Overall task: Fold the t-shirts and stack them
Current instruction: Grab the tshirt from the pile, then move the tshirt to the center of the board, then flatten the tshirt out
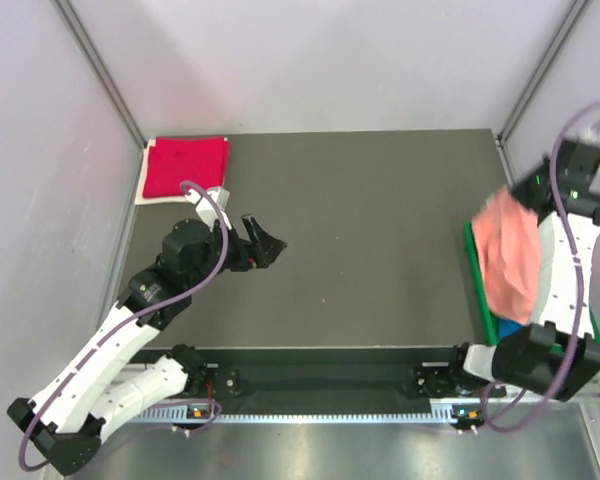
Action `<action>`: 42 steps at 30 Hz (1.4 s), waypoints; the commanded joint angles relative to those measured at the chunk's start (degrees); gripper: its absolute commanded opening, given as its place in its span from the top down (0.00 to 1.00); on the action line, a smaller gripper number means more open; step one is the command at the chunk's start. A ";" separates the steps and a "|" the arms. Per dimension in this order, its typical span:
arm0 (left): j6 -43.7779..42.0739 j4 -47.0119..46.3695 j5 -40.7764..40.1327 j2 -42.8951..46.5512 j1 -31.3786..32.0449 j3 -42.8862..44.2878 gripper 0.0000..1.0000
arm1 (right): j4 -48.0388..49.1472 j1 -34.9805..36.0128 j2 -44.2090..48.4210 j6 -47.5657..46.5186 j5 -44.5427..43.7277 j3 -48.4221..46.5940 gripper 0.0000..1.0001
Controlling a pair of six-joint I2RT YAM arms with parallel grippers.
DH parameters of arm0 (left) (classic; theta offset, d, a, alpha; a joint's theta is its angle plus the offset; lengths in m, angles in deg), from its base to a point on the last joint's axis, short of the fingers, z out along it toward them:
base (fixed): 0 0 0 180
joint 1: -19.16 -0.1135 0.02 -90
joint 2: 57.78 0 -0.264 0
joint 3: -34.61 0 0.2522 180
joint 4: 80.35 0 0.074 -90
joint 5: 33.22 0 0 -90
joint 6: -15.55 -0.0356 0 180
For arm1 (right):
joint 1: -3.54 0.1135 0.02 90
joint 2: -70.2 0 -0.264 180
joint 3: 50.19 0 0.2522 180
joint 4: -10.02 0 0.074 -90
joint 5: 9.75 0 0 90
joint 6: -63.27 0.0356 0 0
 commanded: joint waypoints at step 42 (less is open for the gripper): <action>12.16 -9.17 -2.67 -10.98 -9.41 -15.31 0.15 | 13.40 58.86 14.76 13.51 -2.38 29.01 0.46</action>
